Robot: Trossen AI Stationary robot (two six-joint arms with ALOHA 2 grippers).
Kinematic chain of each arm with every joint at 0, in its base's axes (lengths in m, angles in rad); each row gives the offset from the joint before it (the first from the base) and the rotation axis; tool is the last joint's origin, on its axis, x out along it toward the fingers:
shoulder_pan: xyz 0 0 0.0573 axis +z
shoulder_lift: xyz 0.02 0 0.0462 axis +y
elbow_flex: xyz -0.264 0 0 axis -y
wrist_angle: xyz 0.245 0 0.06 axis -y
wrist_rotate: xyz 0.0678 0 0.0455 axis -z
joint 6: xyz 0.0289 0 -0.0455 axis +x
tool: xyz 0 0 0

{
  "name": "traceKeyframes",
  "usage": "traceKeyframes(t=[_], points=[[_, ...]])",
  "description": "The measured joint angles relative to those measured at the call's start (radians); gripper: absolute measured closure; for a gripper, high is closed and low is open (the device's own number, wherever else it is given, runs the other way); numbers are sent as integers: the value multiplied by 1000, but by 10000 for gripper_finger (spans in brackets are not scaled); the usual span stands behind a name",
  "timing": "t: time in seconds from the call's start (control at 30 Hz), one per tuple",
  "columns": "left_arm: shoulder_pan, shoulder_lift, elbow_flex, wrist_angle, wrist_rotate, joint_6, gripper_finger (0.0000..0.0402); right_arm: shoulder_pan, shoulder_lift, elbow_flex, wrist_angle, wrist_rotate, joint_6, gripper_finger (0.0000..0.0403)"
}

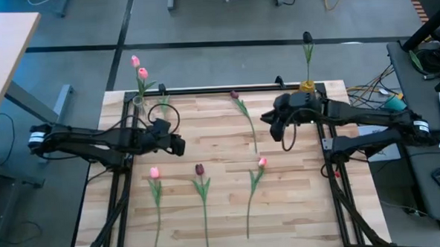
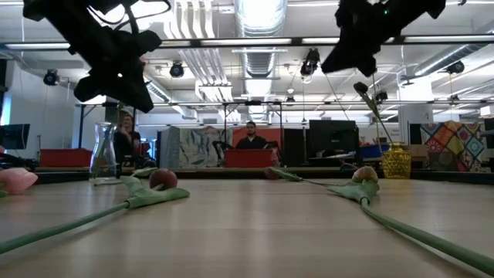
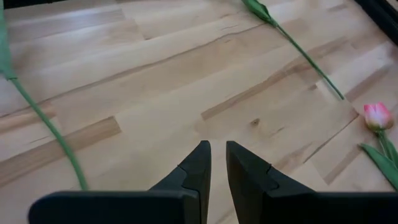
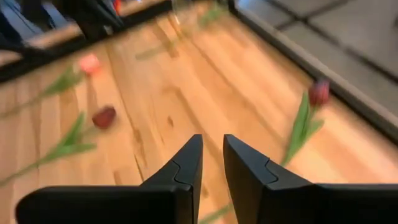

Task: Sort flowers into vase by color
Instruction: Put the top red flower into the yellow vase

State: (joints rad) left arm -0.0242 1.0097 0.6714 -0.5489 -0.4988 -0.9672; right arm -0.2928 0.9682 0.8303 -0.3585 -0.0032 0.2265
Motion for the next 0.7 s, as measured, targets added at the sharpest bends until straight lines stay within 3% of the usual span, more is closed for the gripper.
traceKeyframes(t=[0.17, 0.3, 0.53, 0.7], points=[[-1, 16, 2, 46, 6, 4, 366, -5, 122, 0, 11, 4, 110, 347], [-1, 3, 1, 84, 13, 22, 366, -51, 270, 34, 17, 3, 197, 311], [0, -21, 1, 116, 52, 29, 366, -183, 571, 256, -92, 4, 195, 221], [0, -22, 1, 117, 64, 51, 366, -272, 786, 443, -245, 6, 148, 199]])
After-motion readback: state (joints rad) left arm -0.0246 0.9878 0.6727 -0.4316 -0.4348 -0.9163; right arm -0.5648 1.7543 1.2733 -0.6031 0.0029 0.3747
